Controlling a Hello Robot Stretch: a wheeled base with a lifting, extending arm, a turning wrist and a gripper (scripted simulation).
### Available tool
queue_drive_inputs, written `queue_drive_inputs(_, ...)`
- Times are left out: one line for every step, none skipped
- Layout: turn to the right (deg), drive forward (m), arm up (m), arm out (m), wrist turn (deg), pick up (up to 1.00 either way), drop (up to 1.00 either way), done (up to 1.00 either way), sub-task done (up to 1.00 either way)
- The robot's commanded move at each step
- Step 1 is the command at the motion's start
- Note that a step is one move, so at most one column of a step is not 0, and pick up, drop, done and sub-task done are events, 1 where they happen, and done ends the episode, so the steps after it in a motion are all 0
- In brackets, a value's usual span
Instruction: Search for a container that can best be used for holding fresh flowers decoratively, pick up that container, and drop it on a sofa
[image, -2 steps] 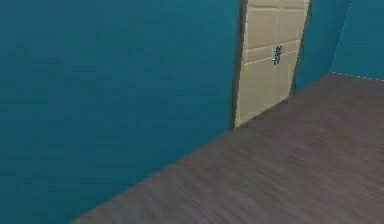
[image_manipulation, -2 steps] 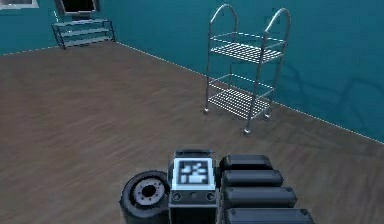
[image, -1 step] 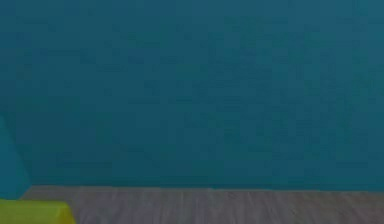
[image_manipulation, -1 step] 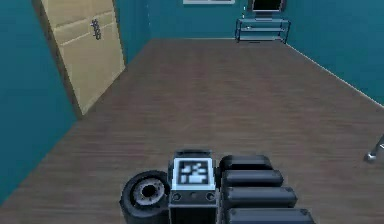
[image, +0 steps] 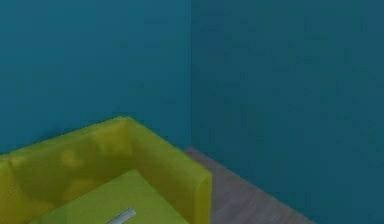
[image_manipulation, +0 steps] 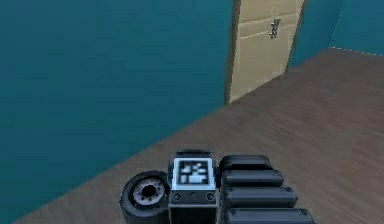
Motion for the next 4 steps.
queue_drive_inputs(-9.0, 0.0, 0.0, 0.0, 0.0, 0.0, 0.0, 0.0, 0.0)
queue_drive_inputs(0.0, 0.15, 0.0, 0.0, 0.0, 0.0, 0.0, 0.0, 0.0)
queue_drive_inputs(-45.0, 0.0, 0.0, 0.0, 0.0, 0.0, 0.0, 0.0, 0.0)
queue_drive_inputs(-45.0, 0.0, 0.0, 0.0, 0.0, 0.0, 0.0, 0.0, 0.0)
